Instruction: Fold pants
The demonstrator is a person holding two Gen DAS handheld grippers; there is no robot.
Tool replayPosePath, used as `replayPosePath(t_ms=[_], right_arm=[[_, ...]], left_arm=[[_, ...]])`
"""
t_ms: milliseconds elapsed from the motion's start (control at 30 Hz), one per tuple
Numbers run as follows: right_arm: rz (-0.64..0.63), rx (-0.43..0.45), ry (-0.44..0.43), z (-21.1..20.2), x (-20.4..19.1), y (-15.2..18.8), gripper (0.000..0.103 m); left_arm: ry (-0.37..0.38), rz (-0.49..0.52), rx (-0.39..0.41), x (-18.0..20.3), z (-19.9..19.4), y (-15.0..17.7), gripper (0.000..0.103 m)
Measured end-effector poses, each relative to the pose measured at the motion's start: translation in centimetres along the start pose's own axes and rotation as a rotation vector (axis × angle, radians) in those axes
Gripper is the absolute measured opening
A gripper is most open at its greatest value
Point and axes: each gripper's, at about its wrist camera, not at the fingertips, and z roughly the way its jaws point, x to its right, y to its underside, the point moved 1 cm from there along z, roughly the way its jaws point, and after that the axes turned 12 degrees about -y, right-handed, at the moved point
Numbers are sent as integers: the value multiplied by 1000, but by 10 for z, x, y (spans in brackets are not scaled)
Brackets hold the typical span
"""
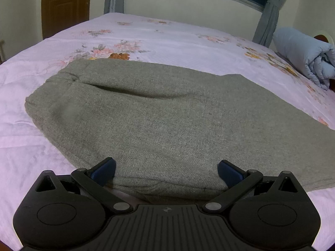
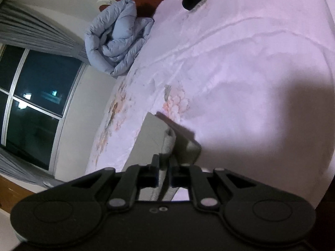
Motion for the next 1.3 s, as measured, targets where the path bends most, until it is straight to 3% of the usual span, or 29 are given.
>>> replayPosePath(t_ms=[100,133,200,400,633,1033,1100,1133,1167,1300], right_arm=[[50,6,29,-5,14,-3,0],[47,29,12,-11,13,-2,0],[52,51,-36,-21,11,0,10],[59,-8,-110,-9,-1,11,10],[120,-55,-69,23,-1,22,10],[181,-47,-64,13,3,29,14],[194,-35,-72,16,6,29,13],[184,-30,-72,17,5,29,3],[160,-29,-67,17,1,29,0],[79,-3,-109,6,-19,27,0]], left_arm=[[7,2,-4,-1,0,-1,103],[10,2,-5,-2,-1,-1,103],[13,5,-3,-2,-1,-1,103],[6,8,0,-1,-1,0,103],[16,7,-4,-3,0,-2,103],[18,7,6,-2,-2,2,103],[18,7,6,-2,-2,2,103],[18,6,5,-2,-2,2,103],[18,6,5,-2,-2,2,103],[18,5,9,-2,-2,2,103]])
